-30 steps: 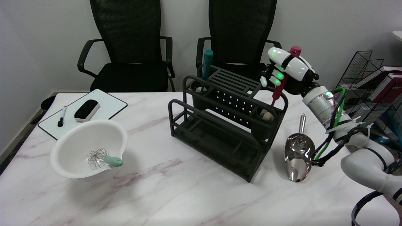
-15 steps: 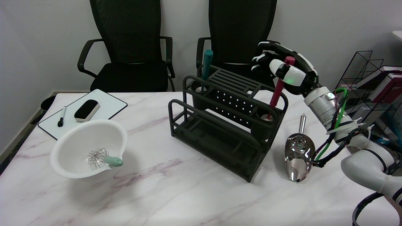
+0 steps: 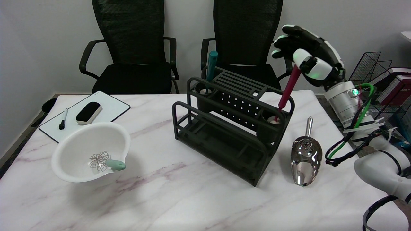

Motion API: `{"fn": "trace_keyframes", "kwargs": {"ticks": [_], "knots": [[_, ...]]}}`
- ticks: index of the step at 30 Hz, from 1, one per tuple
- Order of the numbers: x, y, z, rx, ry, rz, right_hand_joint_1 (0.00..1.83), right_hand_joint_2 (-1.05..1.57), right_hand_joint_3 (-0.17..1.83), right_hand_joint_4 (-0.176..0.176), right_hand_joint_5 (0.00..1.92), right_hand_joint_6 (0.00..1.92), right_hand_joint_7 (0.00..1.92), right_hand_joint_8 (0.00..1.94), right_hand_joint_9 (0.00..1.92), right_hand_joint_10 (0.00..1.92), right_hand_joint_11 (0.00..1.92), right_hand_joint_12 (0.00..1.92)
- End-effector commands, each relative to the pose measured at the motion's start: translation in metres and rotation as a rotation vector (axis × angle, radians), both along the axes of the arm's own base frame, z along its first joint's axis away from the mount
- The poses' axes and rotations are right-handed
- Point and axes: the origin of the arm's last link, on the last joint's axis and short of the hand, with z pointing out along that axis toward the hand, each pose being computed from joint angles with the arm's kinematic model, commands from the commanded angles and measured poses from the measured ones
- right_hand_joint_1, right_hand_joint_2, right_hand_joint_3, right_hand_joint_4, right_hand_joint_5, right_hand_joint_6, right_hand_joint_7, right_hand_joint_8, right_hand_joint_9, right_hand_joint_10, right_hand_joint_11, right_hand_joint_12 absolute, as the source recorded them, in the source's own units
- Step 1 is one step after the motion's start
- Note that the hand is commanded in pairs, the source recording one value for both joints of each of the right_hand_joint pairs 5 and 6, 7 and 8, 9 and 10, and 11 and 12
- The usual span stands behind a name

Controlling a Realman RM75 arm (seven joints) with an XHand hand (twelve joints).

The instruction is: Place the pink sponge bottle brush into the kitchen storage rack.

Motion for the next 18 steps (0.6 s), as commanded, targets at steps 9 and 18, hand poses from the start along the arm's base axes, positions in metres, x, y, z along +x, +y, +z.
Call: {"fn": "trace_keyframes", "kwargs": {"ticks": [9, 18], "knots": [[-0.002, 0.056, 0.062, -0.315, -0.044, 0.224, 1.12, 0.59, 1.4, 0.0, 0.58, 0.58, 0.78, 0.78, 0.65, 0.65, 0.8, 0.8], [-0.027, 0.043, -0.023, -0.14, -0.048, 0.156, 0.85, 1.2, 0.99, 0.0, 1.34, 1.34, 1.84, 1.84, 1.82, 1.82, 1.79, 1.79]]}}
